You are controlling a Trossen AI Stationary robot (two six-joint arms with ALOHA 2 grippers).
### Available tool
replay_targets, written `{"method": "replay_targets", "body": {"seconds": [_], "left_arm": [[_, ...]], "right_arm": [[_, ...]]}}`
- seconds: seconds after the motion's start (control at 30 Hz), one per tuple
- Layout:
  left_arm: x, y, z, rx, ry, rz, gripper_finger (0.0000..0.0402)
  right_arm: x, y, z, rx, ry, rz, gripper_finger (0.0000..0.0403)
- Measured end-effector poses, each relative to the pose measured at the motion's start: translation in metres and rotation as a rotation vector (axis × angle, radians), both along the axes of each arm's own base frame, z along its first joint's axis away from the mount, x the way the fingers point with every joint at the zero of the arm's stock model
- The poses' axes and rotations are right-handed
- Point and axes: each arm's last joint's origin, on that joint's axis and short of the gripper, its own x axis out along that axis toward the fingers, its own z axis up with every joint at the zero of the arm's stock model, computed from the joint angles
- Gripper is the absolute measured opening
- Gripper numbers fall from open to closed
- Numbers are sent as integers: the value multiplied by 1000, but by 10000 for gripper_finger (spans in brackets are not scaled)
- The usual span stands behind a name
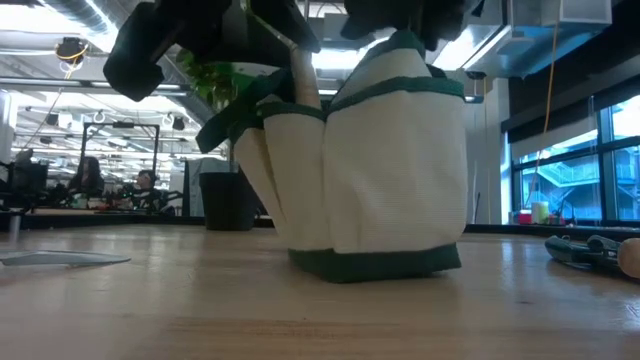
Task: Pick & Place Garden tools in Gardening bag
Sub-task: Put the brown hand rake into the brown gardening bag
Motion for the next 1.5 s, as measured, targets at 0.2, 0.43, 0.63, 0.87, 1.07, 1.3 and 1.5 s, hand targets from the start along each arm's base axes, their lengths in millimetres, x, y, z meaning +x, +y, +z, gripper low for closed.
{"method": "replay_targets", "body": {"seconds": [0.2,0.43,0.63,0.87,1.07,1.3,1.5], "left_arm": [[2,2,0,13,-10,7,53],[4,6,1,19,-14,17,53],[4,6,1,24,-7,15,53],[7,10,1,45,20,24,53],[12,15,1,53,52,31,53],[13,15,1,63,98,25,53],[13,15,0,46,138,17,53]], "right_arm": [[0,0,-2,-13,6,13,256],[-4,-2,-6,-51,61,0,227],[-7,-3,-9,-66,106,1,154],[-7,-3,-9,-49,108,-8,37],[-7,-2,-9,-47,109,-7,6],[-7,-2,-9,-44,102,-8,4],[-7,-2,-8,-49,100,-16,3]]}}
